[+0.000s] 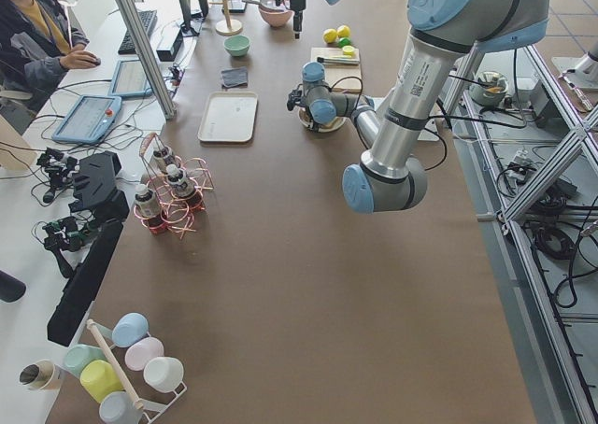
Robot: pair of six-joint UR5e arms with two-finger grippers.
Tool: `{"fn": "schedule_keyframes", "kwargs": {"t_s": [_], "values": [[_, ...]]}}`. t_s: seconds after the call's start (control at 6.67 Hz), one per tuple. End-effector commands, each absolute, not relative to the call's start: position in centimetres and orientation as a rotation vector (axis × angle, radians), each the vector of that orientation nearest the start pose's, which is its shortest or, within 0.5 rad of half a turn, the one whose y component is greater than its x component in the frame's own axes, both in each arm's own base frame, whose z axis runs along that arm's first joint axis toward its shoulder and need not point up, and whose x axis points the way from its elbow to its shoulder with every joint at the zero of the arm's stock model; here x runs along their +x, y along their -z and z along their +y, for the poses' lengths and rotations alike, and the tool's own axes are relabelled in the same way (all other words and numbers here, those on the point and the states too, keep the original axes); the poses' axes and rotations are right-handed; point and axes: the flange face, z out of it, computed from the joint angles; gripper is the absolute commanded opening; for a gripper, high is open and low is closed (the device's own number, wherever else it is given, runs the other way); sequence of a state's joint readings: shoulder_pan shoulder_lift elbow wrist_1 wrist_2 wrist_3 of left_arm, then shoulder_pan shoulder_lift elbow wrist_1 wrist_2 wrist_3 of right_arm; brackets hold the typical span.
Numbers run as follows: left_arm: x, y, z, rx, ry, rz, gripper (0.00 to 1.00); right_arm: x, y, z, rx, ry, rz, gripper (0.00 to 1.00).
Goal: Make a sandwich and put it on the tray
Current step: 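Grip the plate rim with the left gripper and slide it onto the tray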
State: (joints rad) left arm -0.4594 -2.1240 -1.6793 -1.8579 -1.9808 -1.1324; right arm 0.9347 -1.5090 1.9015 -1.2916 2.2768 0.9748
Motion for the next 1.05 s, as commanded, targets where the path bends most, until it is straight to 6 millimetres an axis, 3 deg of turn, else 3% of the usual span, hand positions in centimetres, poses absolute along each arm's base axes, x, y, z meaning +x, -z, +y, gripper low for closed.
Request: {"fn": "schedule_keyframes", "kwargs": {"t_s": [0.0, 0.15, 0.45, 0.6, 0.9], "values": [[54.7, -24.4, -38.0, -0.013, -0.008, 1.03, 0.0, -25.0, -43.3, -45.4, -0.046, -0.079, -0.934, 1.0], [53.8, -23.5, -39.0, -0.024, 0.065, 1.067, 0.0, -25.0, -43.2, -45.4, -0.044, -0.078, -0.935, 1.0], [50.9, -22.8, -43.6, -0.014, 0.207, 1.087, 0.0, -25.0, -43.2, -45.4, -0.044, -0.078, -0.935, 1.0], [50.5, -22.1, -47.5, 0.004, 0.257, 1.08, 0.0, -25.0, -43.2, -45.4, -0.044, -0.078, -0.935, 1.0], [50.7, -25.3, -56.8, 0.001, 0.294, 1.162, 0.0, -25.0, -43.2, -45.4, -0.043, -0.08, -0.934, 1.0]]}}
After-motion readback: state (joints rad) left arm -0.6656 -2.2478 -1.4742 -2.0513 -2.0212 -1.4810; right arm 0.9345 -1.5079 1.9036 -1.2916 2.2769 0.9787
